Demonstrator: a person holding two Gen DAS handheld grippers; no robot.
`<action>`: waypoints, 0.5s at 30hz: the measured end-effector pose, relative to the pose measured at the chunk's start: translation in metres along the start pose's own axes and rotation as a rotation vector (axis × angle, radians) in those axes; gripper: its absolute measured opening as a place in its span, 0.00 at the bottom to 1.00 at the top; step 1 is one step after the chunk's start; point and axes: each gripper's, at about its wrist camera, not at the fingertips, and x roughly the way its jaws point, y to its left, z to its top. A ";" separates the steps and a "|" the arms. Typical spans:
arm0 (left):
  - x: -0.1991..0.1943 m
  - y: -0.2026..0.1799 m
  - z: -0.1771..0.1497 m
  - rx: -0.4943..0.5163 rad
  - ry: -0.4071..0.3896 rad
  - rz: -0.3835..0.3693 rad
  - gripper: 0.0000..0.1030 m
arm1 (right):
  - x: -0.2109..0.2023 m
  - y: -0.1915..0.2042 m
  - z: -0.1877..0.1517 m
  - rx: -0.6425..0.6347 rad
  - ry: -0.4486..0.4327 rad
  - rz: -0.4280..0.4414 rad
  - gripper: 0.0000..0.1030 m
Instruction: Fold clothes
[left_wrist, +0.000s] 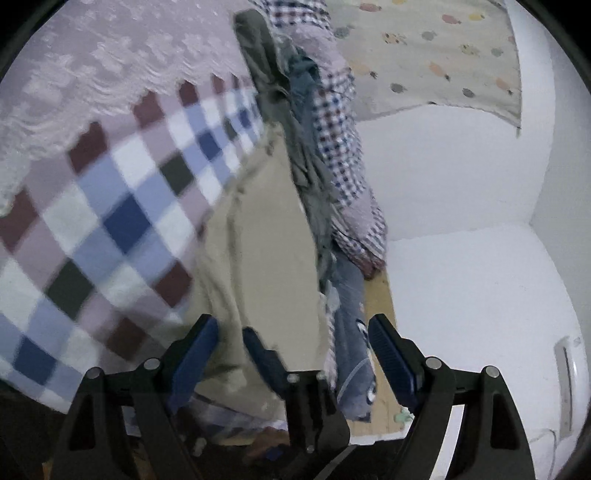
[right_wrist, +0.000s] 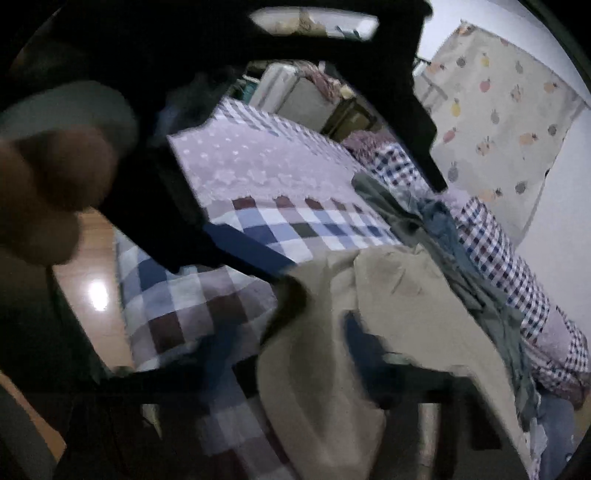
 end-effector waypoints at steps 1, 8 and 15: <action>-0.006 0.004 0.001 -0.005 -0.013 0.020 0.84 | 0.006 0.001 0.001 0.008 0.017 -0.003 0.37; -0.011 0.020 0.006 -0.024 -0.032 0.168 0.82 | 0.003 0.003 0.004 0.021 -0.009 0.018 0.03; 0.003 0.020 0.013 -0.002 0.004 0.231 0.29 | -0.002 -0.003 0.009 0.015 -0.025 0.011 0.03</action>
